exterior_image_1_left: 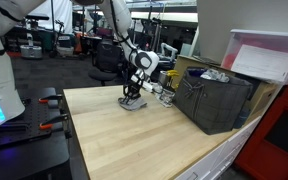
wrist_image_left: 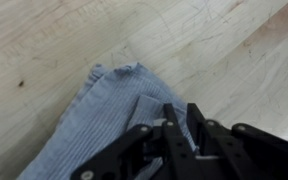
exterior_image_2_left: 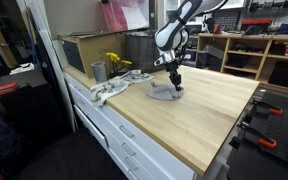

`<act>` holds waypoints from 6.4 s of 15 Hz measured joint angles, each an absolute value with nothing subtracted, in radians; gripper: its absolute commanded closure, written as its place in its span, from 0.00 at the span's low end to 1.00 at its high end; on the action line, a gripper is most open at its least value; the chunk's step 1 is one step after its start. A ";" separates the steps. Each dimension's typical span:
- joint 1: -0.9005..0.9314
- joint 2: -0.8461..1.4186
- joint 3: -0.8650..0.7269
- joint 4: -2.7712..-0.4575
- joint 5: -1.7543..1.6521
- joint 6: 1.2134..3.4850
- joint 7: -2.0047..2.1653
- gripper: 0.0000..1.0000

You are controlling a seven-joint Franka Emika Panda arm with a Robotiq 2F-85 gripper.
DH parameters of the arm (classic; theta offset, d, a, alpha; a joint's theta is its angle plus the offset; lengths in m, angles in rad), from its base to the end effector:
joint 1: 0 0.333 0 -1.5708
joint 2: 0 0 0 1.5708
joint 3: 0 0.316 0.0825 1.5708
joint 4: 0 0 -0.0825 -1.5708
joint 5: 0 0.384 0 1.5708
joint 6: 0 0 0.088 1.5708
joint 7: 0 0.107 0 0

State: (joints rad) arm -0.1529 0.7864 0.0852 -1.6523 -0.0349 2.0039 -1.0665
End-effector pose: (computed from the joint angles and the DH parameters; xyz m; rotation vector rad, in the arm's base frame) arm 0.6265 -0.0477 0.1255 -2.4837 -1.3709 0.4963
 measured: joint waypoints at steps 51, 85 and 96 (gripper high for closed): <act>-0.030 0.419 0.187 -1.790 -0.275 2.075 -1.189 0.99; -0.089 0.433 0.135 -1.883 -0.091 2.211 -1.209 0.00; -0.073 0.608 0.141 -1.906 -0.054 2.212 -1.159 0.00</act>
